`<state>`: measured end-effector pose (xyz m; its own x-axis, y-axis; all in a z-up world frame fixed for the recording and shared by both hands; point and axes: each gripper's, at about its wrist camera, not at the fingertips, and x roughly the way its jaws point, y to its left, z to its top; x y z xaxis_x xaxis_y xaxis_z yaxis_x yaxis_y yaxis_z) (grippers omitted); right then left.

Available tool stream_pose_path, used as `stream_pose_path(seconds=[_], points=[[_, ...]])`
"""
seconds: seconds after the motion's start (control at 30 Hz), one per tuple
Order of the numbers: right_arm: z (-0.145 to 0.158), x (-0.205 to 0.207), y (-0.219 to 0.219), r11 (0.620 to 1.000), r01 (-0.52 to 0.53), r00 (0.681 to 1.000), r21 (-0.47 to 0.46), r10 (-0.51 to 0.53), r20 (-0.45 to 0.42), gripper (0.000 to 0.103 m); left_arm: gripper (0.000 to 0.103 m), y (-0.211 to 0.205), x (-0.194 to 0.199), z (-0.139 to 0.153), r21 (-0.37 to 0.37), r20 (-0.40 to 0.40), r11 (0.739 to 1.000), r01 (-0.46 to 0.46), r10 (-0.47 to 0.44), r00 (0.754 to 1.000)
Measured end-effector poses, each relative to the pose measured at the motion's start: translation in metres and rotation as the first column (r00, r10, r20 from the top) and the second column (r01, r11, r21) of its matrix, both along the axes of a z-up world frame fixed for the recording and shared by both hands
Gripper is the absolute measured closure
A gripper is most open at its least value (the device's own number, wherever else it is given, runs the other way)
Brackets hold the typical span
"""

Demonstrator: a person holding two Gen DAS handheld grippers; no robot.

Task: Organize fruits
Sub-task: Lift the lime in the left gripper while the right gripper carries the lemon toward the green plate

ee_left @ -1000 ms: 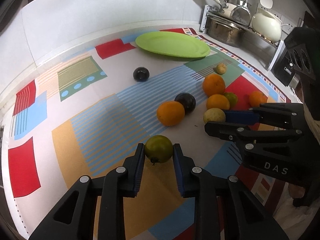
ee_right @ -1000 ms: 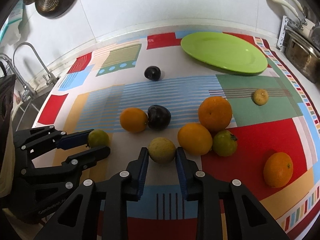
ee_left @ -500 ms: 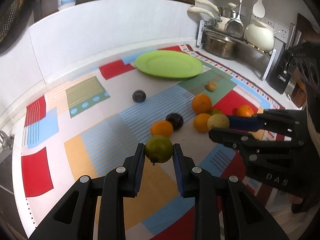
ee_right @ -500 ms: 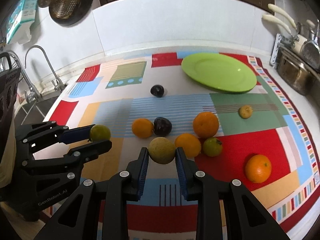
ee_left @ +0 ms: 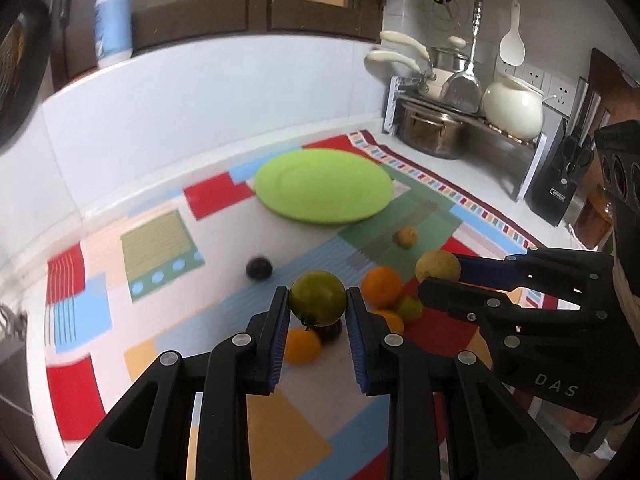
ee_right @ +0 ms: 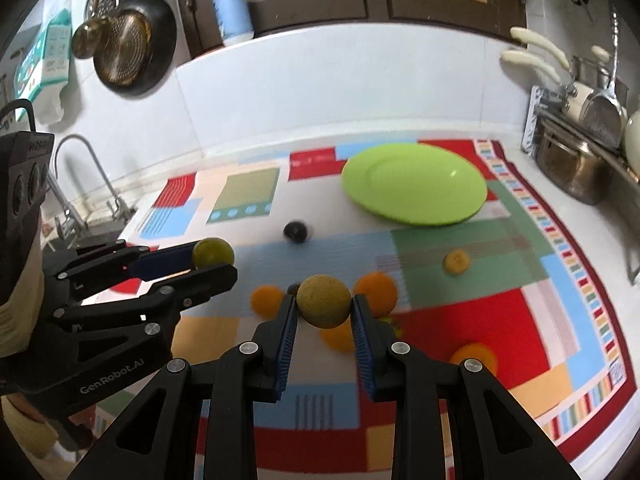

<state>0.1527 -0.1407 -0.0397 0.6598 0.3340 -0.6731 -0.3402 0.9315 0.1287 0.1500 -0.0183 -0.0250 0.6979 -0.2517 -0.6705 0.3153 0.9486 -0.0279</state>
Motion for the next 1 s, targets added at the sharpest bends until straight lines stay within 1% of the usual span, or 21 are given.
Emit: stream_pose_path(seconds=[0.13, 0.4, 0.57, 0.73, 0.9, 1.0], points=[[0.008, 0.013, -0.009, 1.0, 0.009, 1.0, 0.012, -0.009, 0.009, 0.074, 0.075, -0.011, 0.015, 0.01, 0.008, 0.026, 1.0, 0.021, -0.021, 0.999], [0.018, 0.043, -0.024, 1.0, 0.026, 0.999, 0.003, -0.027, 0.024, 0.074, 0.075, -0.027, 0.055, 0.024, 0.006, 0.03, 0.999, 0.047, -0.047, 0.998], [0.025, 0.071, -0.031, 0.999, 0.034, 0.999, 0.006, -0.034, 0.024, 0.074, 0.075, -0.033, 0.083, 0.033, 0.016, 0.037, 0.998, 0.06, -0.061, 0.997], [0.026, 0.1, -0.034, 0.999, 0.04, 0.999, -0.003, -0.04, 0.024, 0.074, 0.075, -0.037, 0.115, 0.031, 0.009, 0.005, 0.997, 0.071, -0.071, 0.997], [0.019, 0.125, -0.036, 0.999, 0.051, 0.999, -0.006, -0.051, -0.002, 0.074, 0.075, -0.04, 0.147, 0.018, 0.01, -0.049, 0.998, 0.07, -0.069, 0.996], [0.01, 0.141, -0.037, 0.998, 0.056, 0.998, -0.006, -0.056, -0.033, 0.074, 0.075, -0.041, 0.164, 0.007, 0.007, -0.088, 0.998, 0.068, -0.068, 0.994]])
